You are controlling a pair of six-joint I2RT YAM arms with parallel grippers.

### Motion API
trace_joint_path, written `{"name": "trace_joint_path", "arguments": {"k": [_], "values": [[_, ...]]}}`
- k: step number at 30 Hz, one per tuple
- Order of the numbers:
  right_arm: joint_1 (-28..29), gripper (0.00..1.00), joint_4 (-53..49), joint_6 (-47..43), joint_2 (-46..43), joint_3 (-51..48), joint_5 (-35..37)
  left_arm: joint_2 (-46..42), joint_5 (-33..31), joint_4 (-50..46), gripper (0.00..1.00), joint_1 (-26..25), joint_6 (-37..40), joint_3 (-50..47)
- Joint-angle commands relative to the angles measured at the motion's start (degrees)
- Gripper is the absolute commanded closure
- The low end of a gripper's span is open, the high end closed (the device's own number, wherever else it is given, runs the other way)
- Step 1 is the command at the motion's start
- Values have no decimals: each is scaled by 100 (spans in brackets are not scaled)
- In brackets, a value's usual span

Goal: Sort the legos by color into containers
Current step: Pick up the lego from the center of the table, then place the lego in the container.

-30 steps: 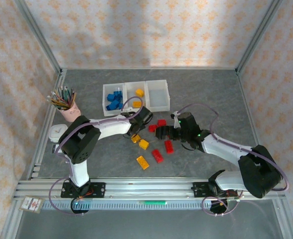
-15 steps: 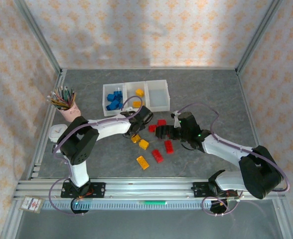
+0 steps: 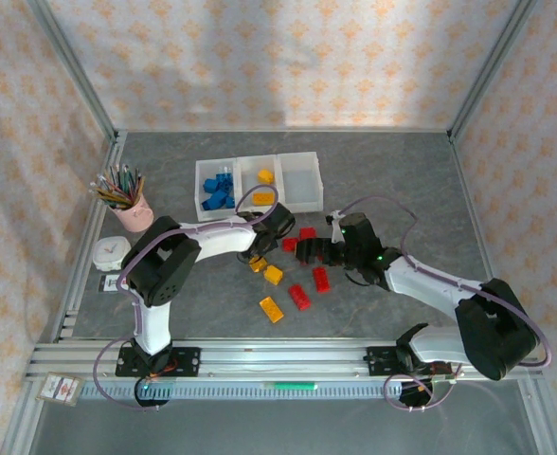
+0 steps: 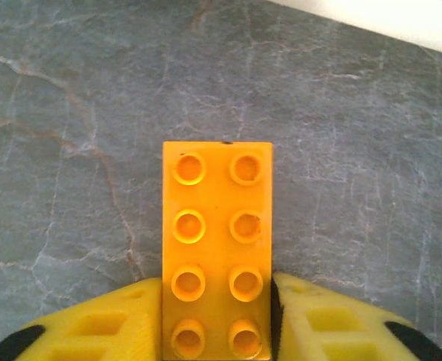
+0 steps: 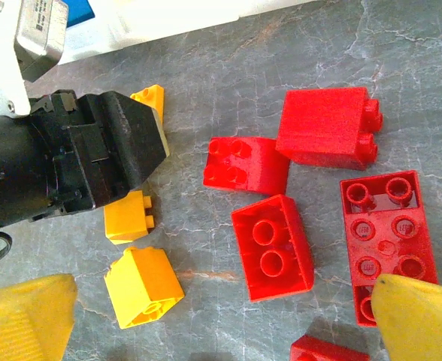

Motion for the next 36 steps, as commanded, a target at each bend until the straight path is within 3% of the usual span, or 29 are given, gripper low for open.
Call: {"name": "trace_joint_path", "arguments": {"k": [1, 13, 21, 24, 26, 30, 36], "values": [[-41, 0, 106, 46, -167, -44, 18, 40, 47, -63, 67, -32, 72, 31], [-50, 0, 6, 26, -287, 84, 84, -930, -116, -304, 68, -122, 407, 571], [-50, 0, 10, 47, -202, 205, 365, -58, -457, -318, 67, 465, 1068, 1860], [-58, 0, 14, 52, -176, 289, 414, 642, -305, -334, 66, 728, 1295, 2439], [-58, 0, -7, 46, -167, 356, 423, 1002, -360, -426, 64, 839, 1415, 2823], [-58, 0, -67, 14, -193, 465, 428, 1246, -375, -421, 47, 922, 1664, 3194], [-58, 0, -298, -55, -307, 476, 446, 592, -353, -581, 40, 853, 1591, 2744]]}}
